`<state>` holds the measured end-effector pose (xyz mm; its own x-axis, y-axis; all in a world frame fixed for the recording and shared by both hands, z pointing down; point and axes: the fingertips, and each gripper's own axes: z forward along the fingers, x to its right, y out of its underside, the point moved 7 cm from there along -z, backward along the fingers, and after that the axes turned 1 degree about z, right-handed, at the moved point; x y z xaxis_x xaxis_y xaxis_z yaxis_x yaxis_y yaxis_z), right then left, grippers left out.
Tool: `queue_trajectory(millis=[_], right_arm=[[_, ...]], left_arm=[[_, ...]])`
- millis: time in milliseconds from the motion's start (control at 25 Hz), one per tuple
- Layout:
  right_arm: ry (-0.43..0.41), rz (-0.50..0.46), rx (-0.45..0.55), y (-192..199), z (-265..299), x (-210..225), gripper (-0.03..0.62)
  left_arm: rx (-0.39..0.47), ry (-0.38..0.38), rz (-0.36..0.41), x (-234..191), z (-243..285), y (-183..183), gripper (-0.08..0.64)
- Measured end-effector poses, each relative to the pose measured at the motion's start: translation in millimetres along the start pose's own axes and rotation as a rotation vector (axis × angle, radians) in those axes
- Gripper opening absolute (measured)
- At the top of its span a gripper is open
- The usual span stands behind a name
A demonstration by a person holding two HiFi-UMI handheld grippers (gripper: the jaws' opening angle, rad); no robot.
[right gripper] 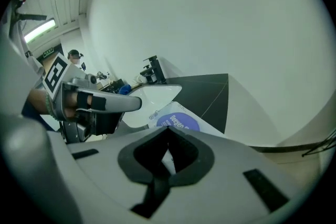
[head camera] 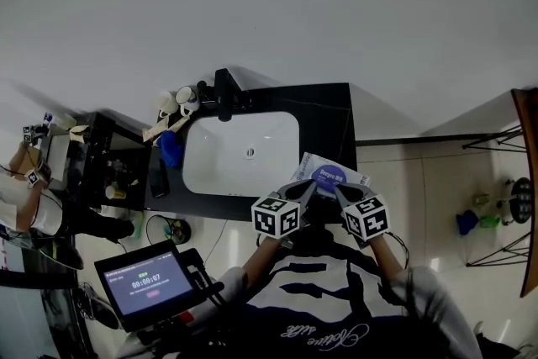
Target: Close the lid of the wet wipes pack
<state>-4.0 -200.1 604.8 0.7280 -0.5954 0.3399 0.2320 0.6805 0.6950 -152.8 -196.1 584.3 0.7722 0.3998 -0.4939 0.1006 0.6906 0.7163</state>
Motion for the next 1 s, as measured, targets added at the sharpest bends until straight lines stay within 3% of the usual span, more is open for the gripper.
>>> queue_trajectory(millis=[200,480,760,1000], right_arm=[[-0.027,0.064,0.11,31,-70,-11,-0.002],[-0.038,0.101,0.218,68,-147,-9,-0.002],[-0.046,0.081,0.206,134,-208,-12,-0.002],[-0.092,0.079,0.2,165,-231,-28,-0.002]], left_arm=[[0.096,0.001,0.029,72,-28,20,0.0],[0.201,-0.018,-0.032,144,-53,59,0.0],[0.15,-0.045,-0.035,217,-74,142,0.0],[0.219,-0.077,-0.046,248,-102,159,0.0]])
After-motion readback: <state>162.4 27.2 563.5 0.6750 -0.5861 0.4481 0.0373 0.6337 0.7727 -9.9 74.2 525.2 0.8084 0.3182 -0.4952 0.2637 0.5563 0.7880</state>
